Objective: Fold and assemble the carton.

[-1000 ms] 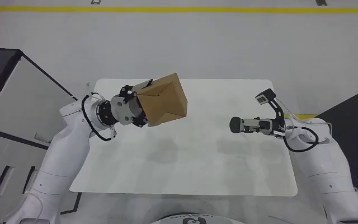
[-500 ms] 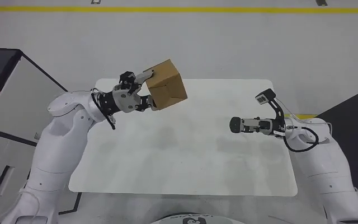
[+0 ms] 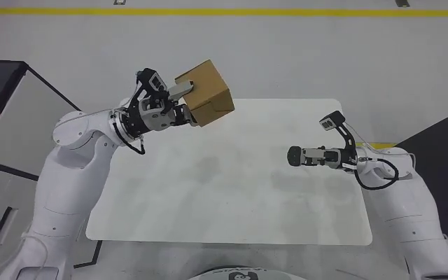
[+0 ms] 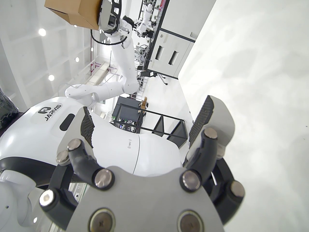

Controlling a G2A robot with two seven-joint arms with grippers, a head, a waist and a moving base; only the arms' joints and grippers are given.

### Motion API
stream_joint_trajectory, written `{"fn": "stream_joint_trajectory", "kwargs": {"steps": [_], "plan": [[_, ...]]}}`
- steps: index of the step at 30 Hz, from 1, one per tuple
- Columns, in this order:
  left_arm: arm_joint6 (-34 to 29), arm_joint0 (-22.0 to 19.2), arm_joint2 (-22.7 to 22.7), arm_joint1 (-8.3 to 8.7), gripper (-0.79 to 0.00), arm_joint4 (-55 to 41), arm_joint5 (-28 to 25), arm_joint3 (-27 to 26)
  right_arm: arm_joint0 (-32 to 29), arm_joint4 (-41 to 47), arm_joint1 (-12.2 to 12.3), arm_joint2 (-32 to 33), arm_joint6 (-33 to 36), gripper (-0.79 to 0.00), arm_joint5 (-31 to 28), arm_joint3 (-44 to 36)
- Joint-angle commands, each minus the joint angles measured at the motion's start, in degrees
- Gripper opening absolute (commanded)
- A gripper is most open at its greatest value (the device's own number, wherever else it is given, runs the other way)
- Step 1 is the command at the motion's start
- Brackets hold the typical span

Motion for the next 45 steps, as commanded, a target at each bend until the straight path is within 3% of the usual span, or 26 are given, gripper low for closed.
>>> {"fn": "stream_joint_trajectory", "kwargs": {"steps": [1,3,5,8,15,25,27,32,38,45], "plan": [[0.4,-0.1,-0.1,0.05,-0.785,1.3,-0.3,-0.3,0.0,0.0,0.0,0.0,0.0,0.000,0.0,0.0],[1.4,-0.1,0.3,0.43,-0.785,10.9,-2.8,-2.9,0.0,0.0,0.0,0.0,0.0,0.000,0.0,0.0],[1.2,0.4,0.2,0.46,-0.785,13.2,-6.6,-4.1,0.0,0.0,0.0,0.0,0.0,0.000,0.0,0.0],[3.1,1.1,-0.3,1.05,-0.785,27.4,-10.9,-5.7,0.0,0.0,0.0,0.0,0.0,0.000,0.0,0.0],[6.4,3.1,-1.1,1.41,-0.785,40.6,-22.3,-7.8,0.0,0.0,0.0,0.0,0.0,0.000,0.0,0.0],[7.4,3.4,-1.2,1.44,-0.785,42.9,-23.4,-8.0,0.0,0.0,0.0,0.0,0.0,0.000,0.0,0.0],[7.1,4.2,-0.8,1.40,-0.785,42.6,-28.3,-7.7,0.0,0.0,0.0,0.0,0.0,0.000,0.0,0.0],[8.6,5.9,-2.5,1.80,-0.785,53.5,-44.8,-7.0,0.0,0.0,0.0,0.0,0.0,0.000,0.0,0.0],[14.9,7.3,-4.6,1.84,-0.785,62.9,-57.5,-7.5,0.0,0.0,0.0,0.0,0.0,0.000,0.0,0.0],[17.3,8.0,-4.8,1.76,-0.785,64.8,-58.9,-8.0,0.0,0.0,0.0,0.0,0.0,0.000,0.0,0.0]]}}
